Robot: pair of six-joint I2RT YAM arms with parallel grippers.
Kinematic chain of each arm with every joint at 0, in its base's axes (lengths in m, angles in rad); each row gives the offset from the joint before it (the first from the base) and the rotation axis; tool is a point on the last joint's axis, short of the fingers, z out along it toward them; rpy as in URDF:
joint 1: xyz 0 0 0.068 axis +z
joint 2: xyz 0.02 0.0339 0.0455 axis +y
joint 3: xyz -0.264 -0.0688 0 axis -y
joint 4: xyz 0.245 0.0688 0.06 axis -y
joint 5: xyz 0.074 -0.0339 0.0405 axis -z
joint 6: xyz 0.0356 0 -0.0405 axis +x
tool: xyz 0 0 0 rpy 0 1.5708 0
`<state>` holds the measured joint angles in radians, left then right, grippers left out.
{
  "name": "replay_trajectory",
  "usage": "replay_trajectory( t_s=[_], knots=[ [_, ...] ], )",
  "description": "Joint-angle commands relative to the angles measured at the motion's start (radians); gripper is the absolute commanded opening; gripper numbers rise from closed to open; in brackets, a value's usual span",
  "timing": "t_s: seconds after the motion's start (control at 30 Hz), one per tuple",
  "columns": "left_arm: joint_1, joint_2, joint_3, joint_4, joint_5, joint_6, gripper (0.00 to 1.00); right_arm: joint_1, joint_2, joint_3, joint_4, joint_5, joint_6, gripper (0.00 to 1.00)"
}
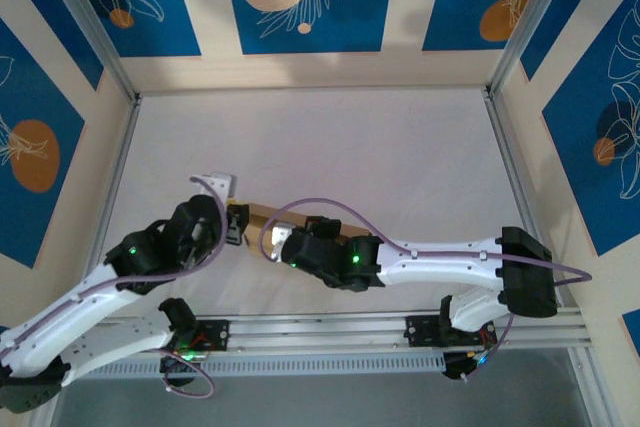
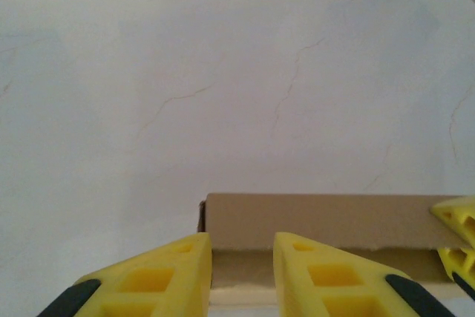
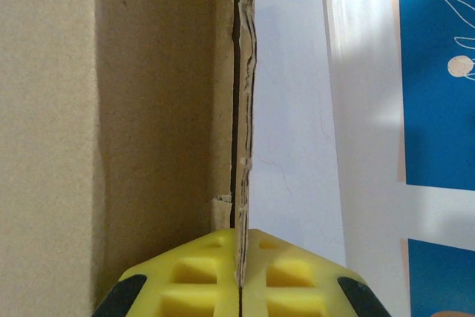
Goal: Fold the paper box
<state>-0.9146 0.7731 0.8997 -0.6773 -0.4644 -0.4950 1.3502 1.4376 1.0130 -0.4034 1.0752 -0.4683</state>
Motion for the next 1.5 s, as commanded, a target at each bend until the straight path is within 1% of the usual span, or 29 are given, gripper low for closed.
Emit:
replay_trajectory(
  t_s=[0.0, 0.17, 0.3, 0.37, 0.5, 0.77, 0.9, 1.07, 1.17, 1.3, 1.47],
  knots=[
    [0.004, 0.051, 0.018, 0.096, 0.015, 0.023, 0.28, 0.011, 0.052, -0.049, -0.093, -0.106, -0.007, 0.00],
    [0.024, 0.127, -0.008, 0.149, 0.090, 0.008, 0.28, 0.013, 0.048, -0.047, -0.098, -0.106, -0.009, 0.00],
    [0.032, 0.149, -0.053, 0.173, 0.110, -0.008, 0.28, 0.014, 0.039, -0.053, -0.100, -0.110, 0.001, 0.00],
    [0.035, 0.150, -0.079, 0.185, 0.122, -0.018, 0.28, 0.014, 0.025, -0.054, -0.106, -0.136, 0.010, 0.01],
    [0.038, 0.157, -0.123, 0.201, 0.142, -0.034, 0.27, 0.009, 0.003, -0.057, -0.101, -0.143, 0.008, 0.07],
    [0.045, 0.170, -0.160, 0.222, 0.136, -0.037, 0.27, -0.002, -0.029, -0.042, -0.103, -0.148, 0.014, 0.33],
    [0.052, 0.187, -0.165, 0.231, 0.133, -0.030, 0.27, -0.016, -0.086, -0.033, -0.099, -0.203, 0.031, 0.41],
    [0.065, 0.218, -0.158, 0.245, 0.139, -0.026, 0.27, -0.031, -0.137, -0.031, -0.127, -0.289, 0.040, 0.45],
    [0.072, 0.241, -0.147, 0.254, 0.145, -0.023, 0.27, -0.035, -0.154, -0.043, -0.116, -0.304, 0.029, 0.47],
    [0.074, 0.262, -0.135, 0.264, 0.157, -0.023, 0.27, -0.036, -0.154, -0.052, -0.076, -0.263, 0.012, 0.49],
    [0.074, 0.282, -0.124, 0.267, 0.160, -0.024, 0.27, -0.015, -0.111, -0.042, -0.030, -0.173, -0.030, 0.51]
  ],
)
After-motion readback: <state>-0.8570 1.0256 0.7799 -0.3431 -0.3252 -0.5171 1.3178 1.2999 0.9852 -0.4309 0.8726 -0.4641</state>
